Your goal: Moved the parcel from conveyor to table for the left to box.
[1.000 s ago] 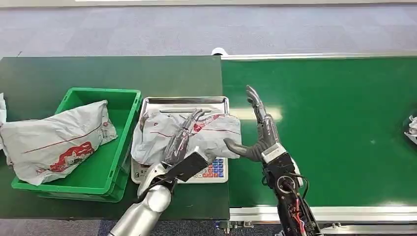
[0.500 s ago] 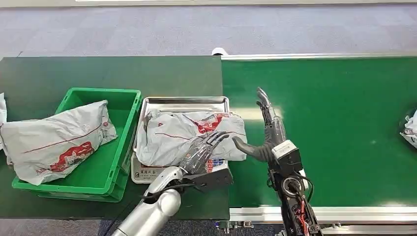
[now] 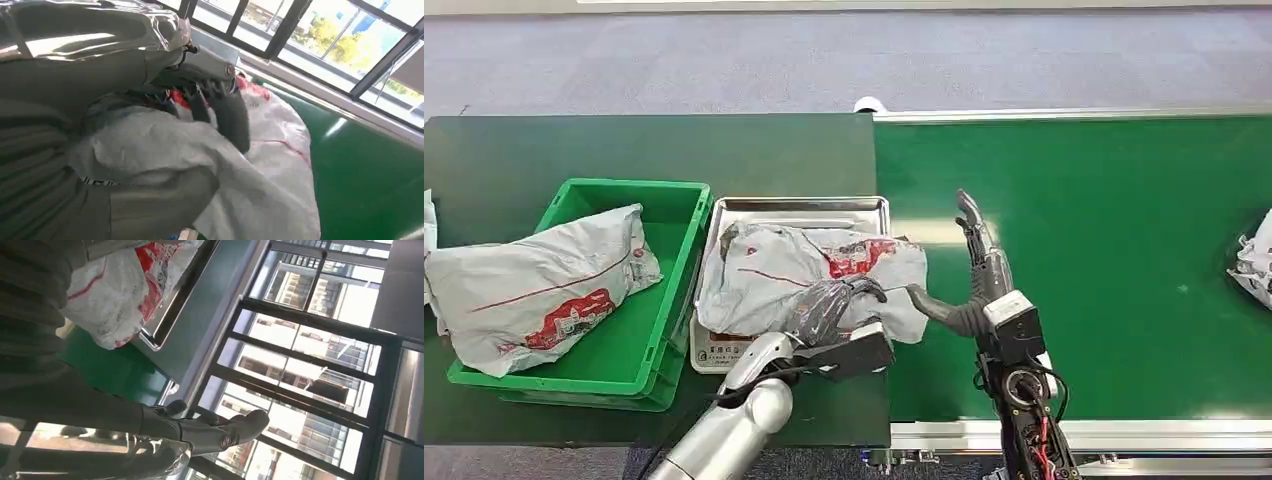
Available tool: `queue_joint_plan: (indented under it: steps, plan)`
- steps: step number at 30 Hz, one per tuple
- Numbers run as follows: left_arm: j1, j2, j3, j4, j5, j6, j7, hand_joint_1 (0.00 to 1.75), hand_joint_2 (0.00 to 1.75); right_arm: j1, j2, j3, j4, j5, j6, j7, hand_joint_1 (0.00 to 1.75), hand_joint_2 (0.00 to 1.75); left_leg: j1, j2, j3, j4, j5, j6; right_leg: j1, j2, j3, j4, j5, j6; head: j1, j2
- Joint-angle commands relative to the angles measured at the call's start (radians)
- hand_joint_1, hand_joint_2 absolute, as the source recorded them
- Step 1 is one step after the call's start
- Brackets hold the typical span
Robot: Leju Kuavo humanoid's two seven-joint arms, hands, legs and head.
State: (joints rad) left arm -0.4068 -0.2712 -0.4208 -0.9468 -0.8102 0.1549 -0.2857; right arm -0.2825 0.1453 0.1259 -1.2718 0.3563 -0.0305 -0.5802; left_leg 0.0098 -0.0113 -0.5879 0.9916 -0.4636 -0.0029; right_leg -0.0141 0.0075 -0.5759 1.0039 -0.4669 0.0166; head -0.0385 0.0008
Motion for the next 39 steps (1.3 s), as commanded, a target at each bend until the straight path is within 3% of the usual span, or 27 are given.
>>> queue_joint_plan:
  steps: [1,6,12,14,20,27,28,31,33,34,35,38,39]
  plan:
    - [-0.035,0.002,0.02,0.071,0.008,0.014,-0.003,1.75,1.75,-0.017,0.014,-0.04,0.05,0.003,0.01,0.007,0.0,1.75,0.0,0.001,0.002,-0.001,0.0,0.0,0.0,0.0,0.002,-0.001,0.0,-0.001,0.0,0.0]
    - [-0.033,-0.001,0.035,0.065,0.021,0.035,-0.012,1.75,1.75,-0.012,0.014,-0.044,0.049,0.004,0.011,0.007,0.0,1.75,0.0,0.001,0.002,-0.001,0.0,0.0,0.0,0.0,0.002,-0.001,0.0,-0.001,0.0,0.0]
    - [0.011,-0.003,0.092,-0.072,0.143,0.123,-0.142,1.75,1.75,-0.001,0.015,-0.035,0.04,0.004,0.01,0.008,0.0,1.75,0.0,0.002,0.002,-0.001,-0.001,0.0,0.001,0.0,0.002,-0.001,0.0,-0.001,0.0,0.0]
    - [0.048,-0.014,0.124,-0.17,0.212,0.244,-0.242,1.75,1.75,0.004,0.015,-0.029,0.031,0.003,0.011,0.008,0.0,1.75,0.0,0.002,0.002,-0.001,-0.001,0.0,0.001,0.001,0.002,-0.002,0.0,-0.001,0.0,0.0]
    - [0.083,0.008,0.141,-0.29,0.318,0.397,-0.349,1.75,1.75,0.003,0.013,-0.011,0.046,-0.008,0.003,0.009,0.0,1.75,0.0,0.003,0.002,-0.001,-0.001,0.0,0.001,0.001,0.002,-0.001,0.0,-0.001,0.0,0.0]
    - [0.082,0.044,0.179,-0.331,0.224,0.541,-0.342,1.75,1.75,0.003,0.002,0.003,0.053,-0.018,-0.011,0.003,0.0,1.75,0.0,0.003,0.002,-0.001,0.0,0.0,0.001,0.001,0.002,-0.001,0.0,-0.001,0.0,0.0]
    - [0.101,0.036,0.286,-0.431,0.31,0.507,-0.356,1.75,1.75,0.011,-0.01,0.011,0.052,-0.032,-0.021,0.001,0.0,1.75,0.0,0.003,0.001,-0.001,0.0,0.0,0.001,0.002,0.001,-0.001,0.0,-0.001,0.0,0.0]
    - [0.108,0.047,0.402,-0.487,0.225,0.543,-0.384,1.75,1.75,0.028,-0.017,0.015,0.071,-0.053,-0.031,-0.02,0.0,1.75,0.001,0.003,0.002,-0.001,-0.001,0.0,0.001,0.002,0.001,-0.001,0.0,-0.001,0.0,0.0]
    - [0.095,0.009,0.557,-0.515,0.082,0.543,-0.412,1.75,1.75,0.039,-0.021,0.026,0.073,-0.06,-0.034,-0.031,0.0,1.75,0.001,0.004,0.002,-0.001,-0.001,0.0,0.001,0.003,0.001,-0.001,0.001,-0.001,0.0,0.0]
    - [0.087,0.024,0.559,-0.504,0.094,0.543,-0.412,1.75,1.75,0.043,-0.021,0.028,0.071,-0.061,-0.035,-0.033,0.0,1.75,0.001,0.002,0.001,-0.001,-0.001,0.0,0.001,0.001,0.002,-0.001,0.0,-0.001,0.0,0.0]
    - [0.064,0.0,0.661,-0.496,-0.016,0.543,-0.404,1.75,1.75,0.046,-0.022,0.031,0.068,-0.061,-0.034,-0.034,0.0,1.75,0.001,0.004,0.003,-0.001,-0.001,0.0,0.002,0.003,0.002,-0.002,0.0,-0.001,0.0,0.0]
    - [0.014,0.052,0.737,-0.405,-0.094,0.543,-0.288,1.75,1.75,0.047,-0.021,0.026,0.063,-0.062,-0.036,-0.033,0.0,1.75,0.001,0.003,0.002,-0.001,0.0,0.0,0.001,0.002,0.002,-0.001,0.0,-0.001,0.0,0.0]
    - [-0.002,0.086,0.763,-0.323,-0.183,0.543,-0.158,1.75,1.75,0.044,-0.022,0.02,0.069,-0.065,-0.039,-0.029,0.0,1.75,0.0,0.003,0.002,-0.001,0.0,0.0,0.001,0.002,0.001,-0.001,0.0,-0.001,0.0,0.0]
